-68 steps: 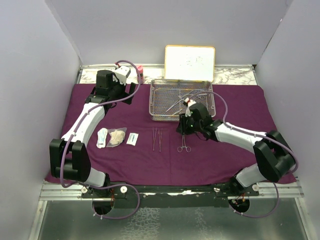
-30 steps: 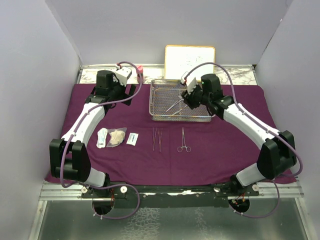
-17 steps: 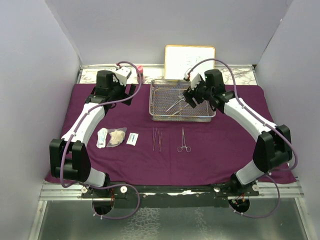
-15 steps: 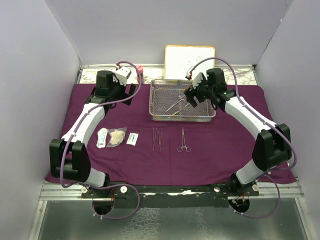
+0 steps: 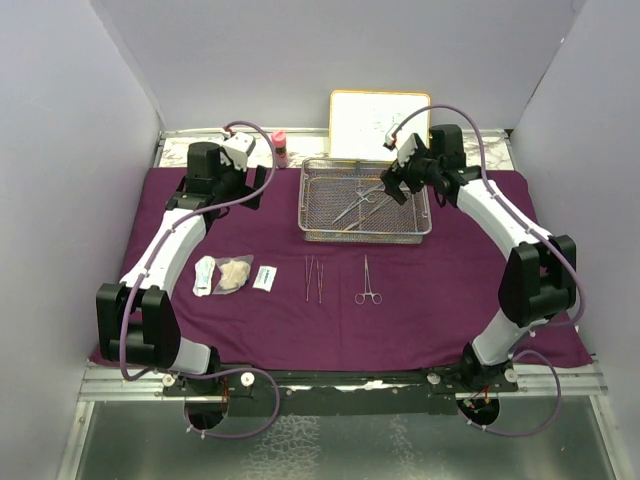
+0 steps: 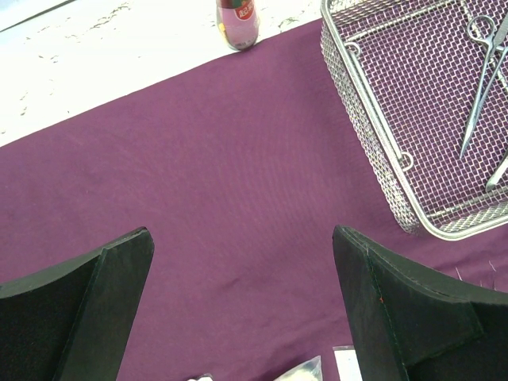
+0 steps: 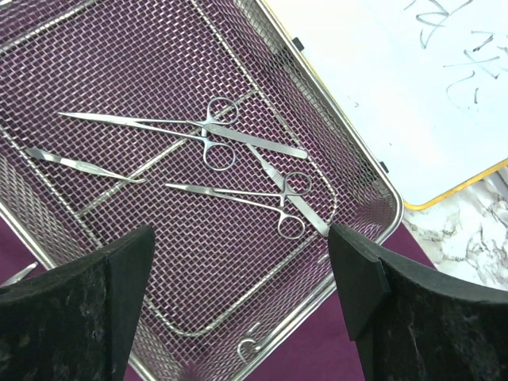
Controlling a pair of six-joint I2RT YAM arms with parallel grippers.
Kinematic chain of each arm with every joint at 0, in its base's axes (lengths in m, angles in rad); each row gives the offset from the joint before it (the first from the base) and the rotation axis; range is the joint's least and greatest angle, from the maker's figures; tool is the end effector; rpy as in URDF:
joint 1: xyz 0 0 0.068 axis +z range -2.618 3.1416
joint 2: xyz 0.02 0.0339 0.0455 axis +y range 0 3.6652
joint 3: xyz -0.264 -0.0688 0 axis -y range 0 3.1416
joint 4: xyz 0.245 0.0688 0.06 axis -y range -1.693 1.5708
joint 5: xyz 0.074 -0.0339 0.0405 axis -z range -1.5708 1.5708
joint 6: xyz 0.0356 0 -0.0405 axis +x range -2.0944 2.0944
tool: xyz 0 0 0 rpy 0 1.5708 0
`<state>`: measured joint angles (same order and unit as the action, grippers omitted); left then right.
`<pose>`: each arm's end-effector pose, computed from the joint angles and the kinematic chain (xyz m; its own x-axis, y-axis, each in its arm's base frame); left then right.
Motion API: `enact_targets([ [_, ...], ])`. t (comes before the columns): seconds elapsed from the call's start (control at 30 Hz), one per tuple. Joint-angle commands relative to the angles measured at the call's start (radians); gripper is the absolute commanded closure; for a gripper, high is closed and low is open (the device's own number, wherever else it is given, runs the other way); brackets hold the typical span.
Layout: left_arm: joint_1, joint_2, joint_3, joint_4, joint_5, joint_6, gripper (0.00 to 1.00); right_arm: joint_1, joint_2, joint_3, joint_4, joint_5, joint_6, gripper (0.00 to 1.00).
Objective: Open and lay out the surgical kit
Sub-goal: Pick up the medical item from the container.
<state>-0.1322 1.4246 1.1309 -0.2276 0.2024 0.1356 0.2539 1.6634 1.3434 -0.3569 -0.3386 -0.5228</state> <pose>0.3240 -0.0503 0.3070 -0.4483 0.1932 -0.8727 0.3659 0.9305 0.0180 0.3646 0.1068 0.2889 -0.2819 -0.5597 -0.7793 -0.7252 0.6561 -0.2089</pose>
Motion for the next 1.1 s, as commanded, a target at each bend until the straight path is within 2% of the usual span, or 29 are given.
enact_targets([
  [0.0,0.007,-0.035,-0.008,0.012,0.021,-0.026,0.01,-0.038,0.060,0.070,-0.060,-0.104,-0.101,0.10],
  [0.2,0.006,-0.040,-0.034,0.020,0.082,-0.018,0.01,-0.054,0.171,0.146,-0.087,-0.157,-0.182,0.10],
  [0.77,0.006,-0.019,-0.040,0.038,0.066,-0.003,0.01,-0.058,0.552,0.531,-0.419,-0.317,-0.465,0.17],
  [1.07,0.012,-0.026,-0.042,0.033,0.077,-0.001,0.01,-0.058,0.630,0.578,-0.488,-0.323,-0.538,0.21],
])
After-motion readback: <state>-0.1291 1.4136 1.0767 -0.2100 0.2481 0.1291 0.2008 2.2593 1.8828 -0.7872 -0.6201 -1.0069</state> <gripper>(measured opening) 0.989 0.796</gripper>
